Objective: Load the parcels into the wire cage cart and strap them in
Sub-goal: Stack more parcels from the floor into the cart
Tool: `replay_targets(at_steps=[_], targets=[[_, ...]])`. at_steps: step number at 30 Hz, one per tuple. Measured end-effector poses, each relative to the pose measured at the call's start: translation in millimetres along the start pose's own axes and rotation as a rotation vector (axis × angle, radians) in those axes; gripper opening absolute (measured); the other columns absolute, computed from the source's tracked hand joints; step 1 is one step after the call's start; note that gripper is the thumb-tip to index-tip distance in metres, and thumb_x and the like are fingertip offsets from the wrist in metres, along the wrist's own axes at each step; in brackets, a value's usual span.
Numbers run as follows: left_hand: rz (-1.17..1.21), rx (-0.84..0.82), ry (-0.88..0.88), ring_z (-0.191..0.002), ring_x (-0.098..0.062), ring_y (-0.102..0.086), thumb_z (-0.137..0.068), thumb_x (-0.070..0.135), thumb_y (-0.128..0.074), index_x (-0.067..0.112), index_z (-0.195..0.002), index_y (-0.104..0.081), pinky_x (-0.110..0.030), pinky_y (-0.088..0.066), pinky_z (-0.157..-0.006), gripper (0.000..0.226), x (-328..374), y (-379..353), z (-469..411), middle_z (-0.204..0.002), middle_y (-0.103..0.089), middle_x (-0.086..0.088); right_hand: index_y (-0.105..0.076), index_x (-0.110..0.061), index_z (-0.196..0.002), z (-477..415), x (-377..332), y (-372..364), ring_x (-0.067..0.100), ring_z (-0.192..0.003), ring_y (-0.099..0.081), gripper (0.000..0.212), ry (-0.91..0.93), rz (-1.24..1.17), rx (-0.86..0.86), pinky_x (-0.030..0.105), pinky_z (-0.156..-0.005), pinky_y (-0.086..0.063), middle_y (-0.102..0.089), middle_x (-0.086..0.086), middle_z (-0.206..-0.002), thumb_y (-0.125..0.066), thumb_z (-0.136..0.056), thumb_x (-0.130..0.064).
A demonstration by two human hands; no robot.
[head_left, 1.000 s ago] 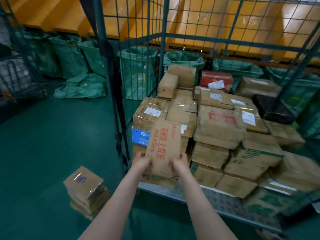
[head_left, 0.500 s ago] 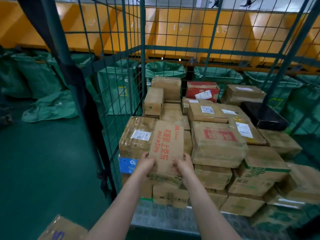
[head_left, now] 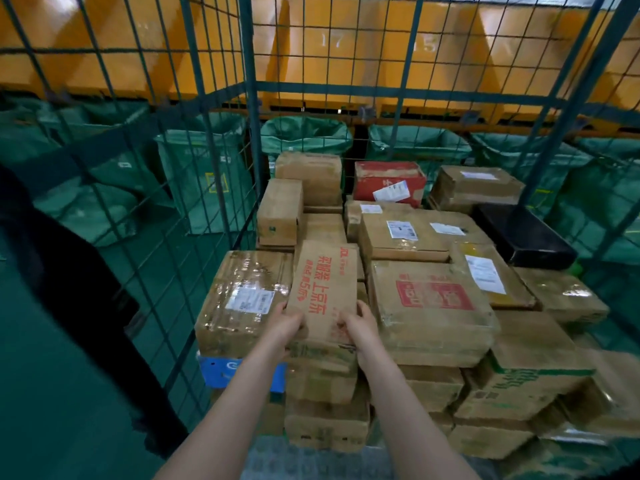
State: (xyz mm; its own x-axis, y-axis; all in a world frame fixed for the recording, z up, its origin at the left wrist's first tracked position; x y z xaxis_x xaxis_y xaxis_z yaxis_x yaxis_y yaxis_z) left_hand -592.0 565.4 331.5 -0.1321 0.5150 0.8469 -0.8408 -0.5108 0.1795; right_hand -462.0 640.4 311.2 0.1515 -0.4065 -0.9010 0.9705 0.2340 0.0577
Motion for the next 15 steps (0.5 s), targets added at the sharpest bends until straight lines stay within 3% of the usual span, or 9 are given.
replay_targets(at_steps=[3, 7, 10, 13, 15], targets=[[0.018, 0.009, -0.004, -0.091, -0.019, -0.047, -0.089, 0.004, -0.043, 0.023, -0.137, -0.040, -0.033, -0.039, -0.078, 0.051, 22, -20, -21, -0.111, -0.053, -0.004, -0.035, -0.018, -0.144, -36, -17, 10, 0.023, -0.112, -0.058, 0.052, -0.002, -0.006, -0.010, 0.038, -0.093, -0.051, -0.056, 0.008, -0.130, -0.050, -0.094, -0.010], [0.042, 0.024, -0.099, -0.108, -0.025, -0.055, -0.091, 0.000, -0.045, 0.014, -0.138, -0.041, -0.036, -0.045, -0.086, 0.049, 60, -46, -49, -0.128, -0.057, -0.010, -0.042, -0.011, -0.137, -79, -48, 17, 0.020, -0.087, -0.061, 0.051, 0.003, -0.072, -0.076, 0.026, -0.063, -0.050, -0.062, 0.011, -0.116, -0.048, -0.088, 0.002], [0.028, 0.030, -0.166, -0.116, -0.025, -0.056, -0.091, 0.002, -0.050, 0.016, -0.139, -0.042, -0.035, -0.047, -0.096, 0.051, 80, -62, -66, -0.130, -0.058, -0.007, -0.036, -0.015, -0.141, -105, -72, 23, 0.016, -0.075, -0.057, 0.059, -0.032, -0.082, -0.086, 0.026, -0.058, -0.045, -0.061, 0.011, -0.111, -0.045, -0.086, 0.006], [0.017, 0.056, -0.202, -0.116, -0.023, -0.055, -0.089, 0.003, -0.054, 0.015, -0.139, -0.040, -0.032, -0.046, -0.093, 0.054, 97, -68, -82, -0.131, -0.056, -0.006, -0.038, -0.015, -0.142, -129, -88, 25, 0.016, -0.073, -0.055, 0.065, -0.048, -0.063, -0.087, 0.023, -0.051, -0.041, -0.062, 0.011, -0.112, -0.042, -0.083, 0.012], [-0.005, 0.092, -0.192, -0.118, -0.024, -0.053, -0.087, 0.004, -0.054, 0.014, -0.140, -0.038, -0.031, -0.044, -0.091, 0.056, 106, -69, -96, -0.133, -0.054, -0.008, -0.040, -0.015, -0.142, -142, -93, 21, 0.020, -0.084, -0.059, 0.061, -0.047, -0.033, -0.097, 0.023, -0.052, -0.042, -0.062, 0.012, -0.119, -0.040, -0.086, 0.009]])
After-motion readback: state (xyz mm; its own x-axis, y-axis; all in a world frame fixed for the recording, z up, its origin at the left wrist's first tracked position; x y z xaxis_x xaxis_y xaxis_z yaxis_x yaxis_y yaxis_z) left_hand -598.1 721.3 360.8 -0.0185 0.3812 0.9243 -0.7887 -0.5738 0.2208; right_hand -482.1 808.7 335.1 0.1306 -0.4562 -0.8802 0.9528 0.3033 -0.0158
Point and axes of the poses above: each hand's wrist, its own z-axis away from the middle knuckle, its own y-axis out of the back of the hand, x = y × z, the point moved 6 cm from there along -z, towards the middle knuckle
